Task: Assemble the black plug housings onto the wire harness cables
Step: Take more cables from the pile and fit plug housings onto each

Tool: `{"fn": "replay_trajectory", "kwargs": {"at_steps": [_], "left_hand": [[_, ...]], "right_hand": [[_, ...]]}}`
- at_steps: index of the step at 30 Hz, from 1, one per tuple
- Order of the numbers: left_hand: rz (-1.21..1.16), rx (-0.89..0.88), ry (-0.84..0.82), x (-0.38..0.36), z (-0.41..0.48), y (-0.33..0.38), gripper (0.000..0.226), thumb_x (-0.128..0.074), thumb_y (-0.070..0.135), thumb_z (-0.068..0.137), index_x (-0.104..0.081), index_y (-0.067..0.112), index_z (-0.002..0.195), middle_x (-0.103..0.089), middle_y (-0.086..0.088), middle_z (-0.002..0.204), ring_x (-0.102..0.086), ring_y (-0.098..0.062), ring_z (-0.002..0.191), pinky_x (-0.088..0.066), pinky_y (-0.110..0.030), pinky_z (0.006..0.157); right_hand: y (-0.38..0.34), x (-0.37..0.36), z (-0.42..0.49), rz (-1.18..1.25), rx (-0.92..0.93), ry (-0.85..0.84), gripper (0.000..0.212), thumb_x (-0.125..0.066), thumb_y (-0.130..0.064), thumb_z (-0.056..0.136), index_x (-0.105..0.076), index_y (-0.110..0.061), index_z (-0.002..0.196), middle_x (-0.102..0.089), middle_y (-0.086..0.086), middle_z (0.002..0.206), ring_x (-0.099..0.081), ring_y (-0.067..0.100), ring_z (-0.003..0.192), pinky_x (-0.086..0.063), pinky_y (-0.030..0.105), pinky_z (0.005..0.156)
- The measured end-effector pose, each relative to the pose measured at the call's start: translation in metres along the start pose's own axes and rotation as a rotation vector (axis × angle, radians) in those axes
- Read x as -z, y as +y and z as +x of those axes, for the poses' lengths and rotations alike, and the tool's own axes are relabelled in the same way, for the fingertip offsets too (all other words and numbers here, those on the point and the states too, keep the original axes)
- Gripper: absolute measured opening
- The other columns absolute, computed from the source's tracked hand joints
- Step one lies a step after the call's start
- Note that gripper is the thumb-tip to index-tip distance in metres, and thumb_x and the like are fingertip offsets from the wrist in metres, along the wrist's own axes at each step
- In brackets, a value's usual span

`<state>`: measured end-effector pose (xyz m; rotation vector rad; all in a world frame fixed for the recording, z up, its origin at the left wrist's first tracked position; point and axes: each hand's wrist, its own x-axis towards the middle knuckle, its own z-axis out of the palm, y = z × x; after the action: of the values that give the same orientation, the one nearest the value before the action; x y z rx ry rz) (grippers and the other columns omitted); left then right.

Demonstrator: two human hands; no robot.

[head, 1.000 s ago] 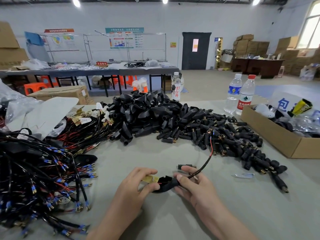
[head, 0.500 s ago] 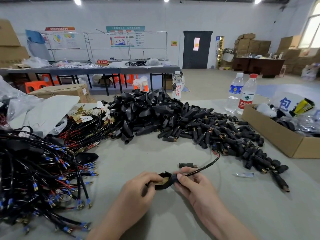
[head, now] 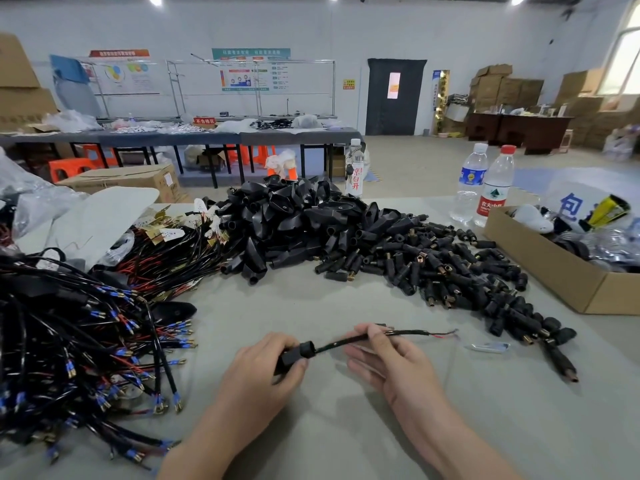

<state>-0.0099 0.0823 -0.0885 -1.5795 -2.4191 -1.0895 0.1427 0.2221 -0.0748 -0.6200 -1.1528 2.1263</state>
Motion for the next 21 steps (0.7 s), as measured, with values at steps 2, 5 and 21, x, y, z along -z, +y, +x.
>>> {"fn": "replay_trajectory", "kwargs": {"at_steps": [2,5,21], "left_hand": [[0.044,0.064,0.009,0.008,0.0,-0.008,0.007,-0.061,0.034,0.092,-0.054,0.032,0.09,-0.057,0.017,0.08,-0.053,-0.008,0.079,-0.036,-0.023,0.071],[0.103,0.141,0.006,0.017,-0.003,-0.019,0.007,-0.058,0.038,0.092,-0.052,0.037,0.088,-0.057,0.019,0.082,-0.054,-0.008,0.084,-0.039,-0.026,0.071],[0.272,-0.369,0.241,-0.015,0.003,0.04,0.034,-0.049,0.031,0.094,-0.072,0.013,0.111,-0.074,0.008,0.097,-0.071,-0.012,0.081,-0.05,-0.031,0.079]], "right_hand": [[-0.006,0.004,0.003,0.024,-0.001,0.035,0.033,-0.056,-0.029,0.093,-0.068,-0.002,0.107,-0.076,0.016,0.096,-0.075,0.027,0.089,-0.059,0.026,0.064],[-0.011,0.009,0.005,0.04,-0.001,0.083,0.037,-0.043,-0.036,0.103,-0.065,-0.009,0.111,-0.076,0.019,0.098,-0.075,0.03,0.088,-0.06,0.028,0.063],[0.004,-0.003,-0.005,-0.333,0.054,-0.145,0.012,-0.062,-0.007,0.094,-0.073,-0.006,0.089,-0.07,0.006,0.075,-0.066,0.014,0.068,-0.058,0.031,0.058]]}}
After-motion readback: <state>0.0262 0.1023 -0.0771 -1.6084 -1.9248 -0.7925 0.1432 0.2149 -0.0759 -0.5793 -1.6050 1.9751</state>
